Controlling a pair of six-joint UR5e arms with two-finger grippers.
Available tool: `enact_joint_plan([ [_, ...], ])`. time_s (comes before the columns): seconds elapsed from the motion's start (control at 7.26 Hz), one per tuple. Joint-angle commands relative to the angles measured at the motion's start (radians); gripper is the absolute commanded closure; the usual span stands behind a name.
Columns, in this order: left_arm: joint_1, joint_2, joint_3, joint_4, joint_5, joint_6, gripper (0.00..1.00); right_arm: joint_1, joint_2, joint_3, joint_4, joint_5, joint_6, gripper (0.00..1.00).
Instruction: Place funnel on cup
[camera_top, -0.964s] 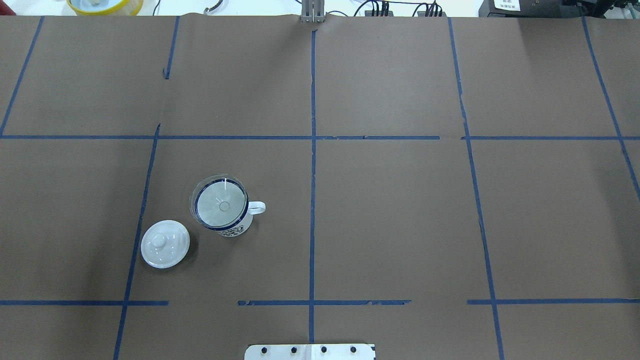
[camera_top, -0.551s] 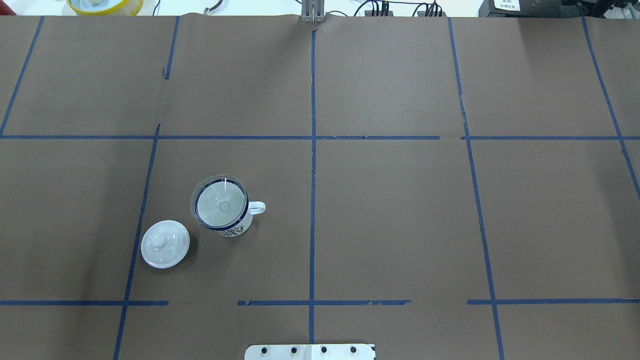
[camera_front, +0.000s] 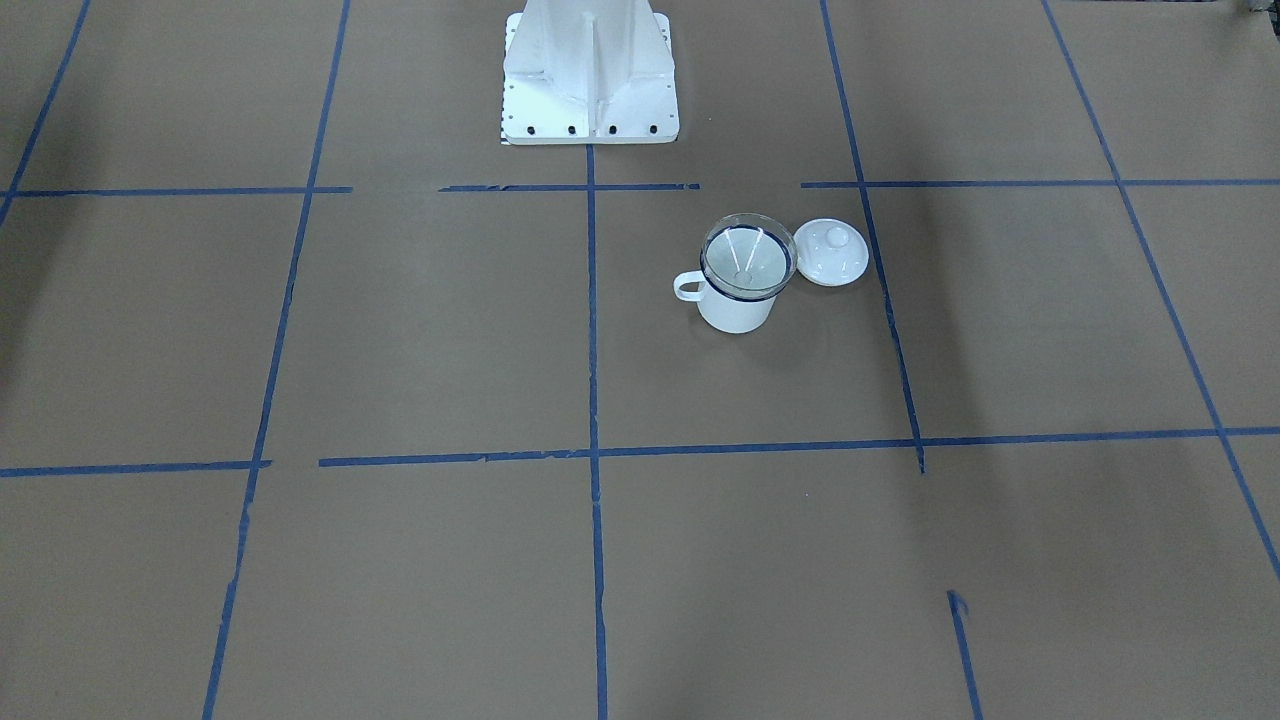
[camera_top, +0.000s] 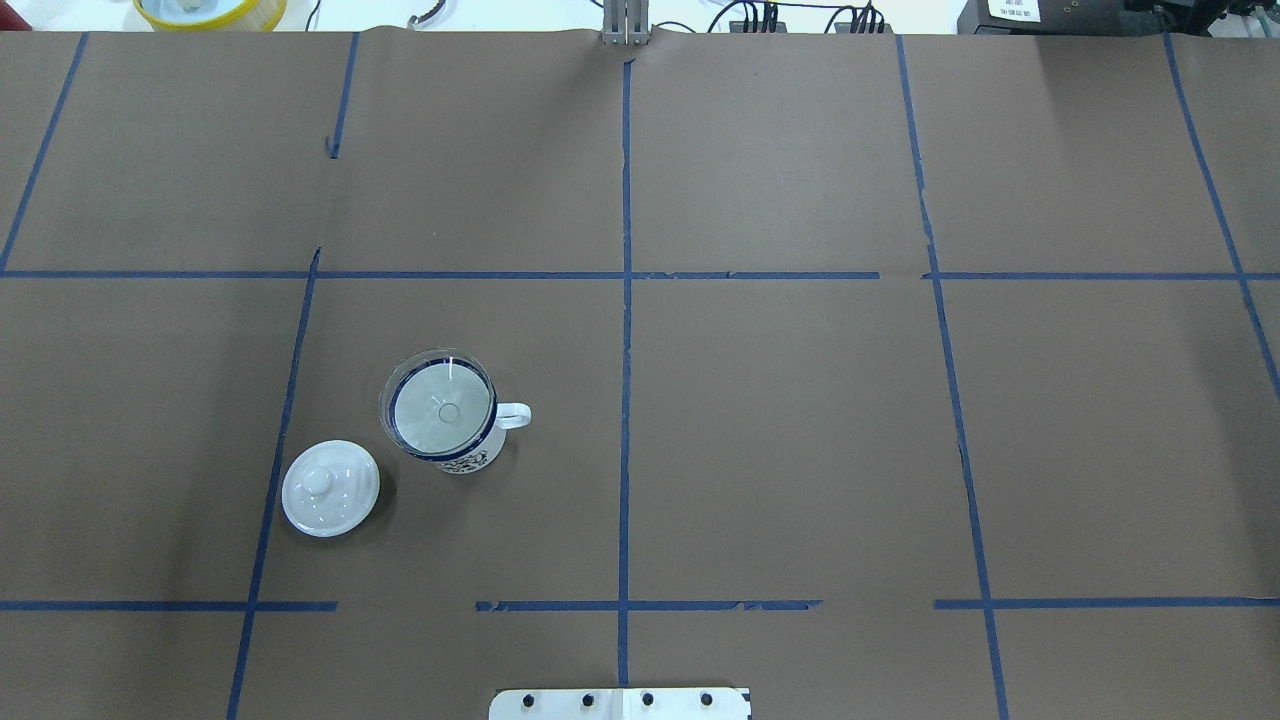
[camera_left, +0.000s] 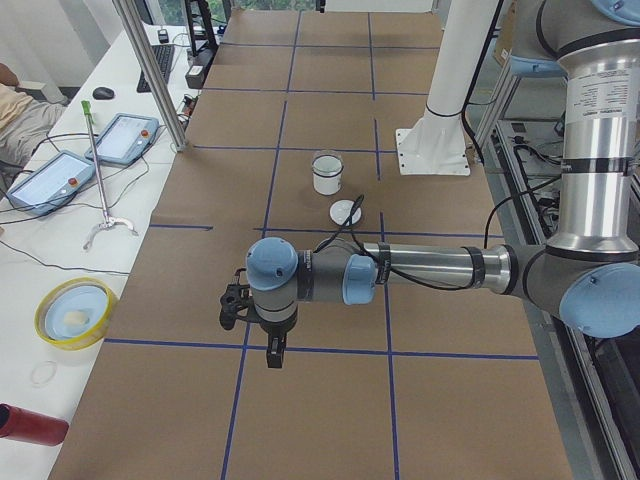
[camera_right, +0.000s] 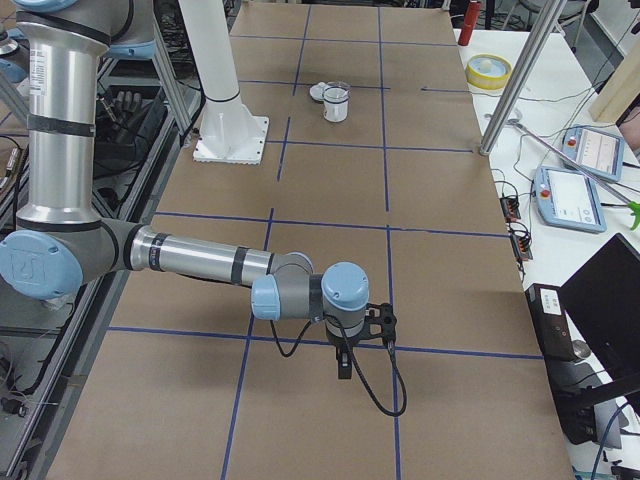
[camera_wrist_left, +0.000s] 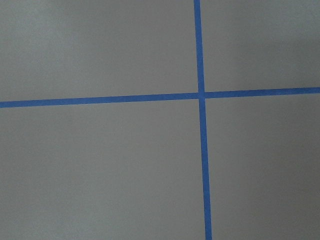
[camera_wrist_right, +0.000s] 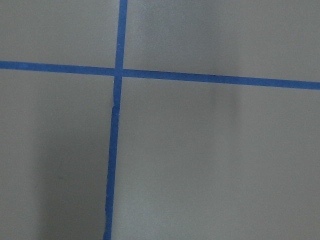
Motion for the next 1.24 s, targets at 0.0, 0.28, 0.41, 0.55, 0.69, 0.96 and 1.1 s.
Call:
enact_joint_plan([
  [0.0, -0.024, -0.015, -0.005, 0.028, 0.0, 0.023, 0.0, 0.0, 0.0, 0.0, 0.0, 0.001, 0.0, 0.0],
  [0.28, -0.029, 0.013, -0.025, 0.033, -0.002, 0.023, 0.0, 0.0, 0.0, 0.0, 0.0, -0.001, 0.0, 0.0],
  [0.41, -0.029, 0.028, -0.027, 0.034, -0.002, 0.023, 0.0, 0.0, 0.0, 0.0, 0.0, 0.001, 0.0, 0.0],
  [0.55, -0.029, 0.028, -0.038, 0.043, -0.002, 0.023, 0.0, 0.0, 0.0, 0.0, 0.0, -0.001, 0.0, 0.0],
  [0.69, -0.035, 0.045, -0.101, 0.086, -0.002, 0.023, 0.0, 0.0, 0.0, 0.0, 0.0, 0.001, 0.0, 0.0],
  [0.96, -0.033, 0.062, -0.11, 0.079, -0.002, 0.023, 0.0, 0.0, 0.0, 0.0, 0.0, -0.001, 0.0, 0.0],
  [1.1, -0.033, 0.061, -0.108, 0.079, -0.003, 0.023, 0.0, 0.0, 0.0, 0.0, 0.0, -0.001, 0.0, 0.0],
])
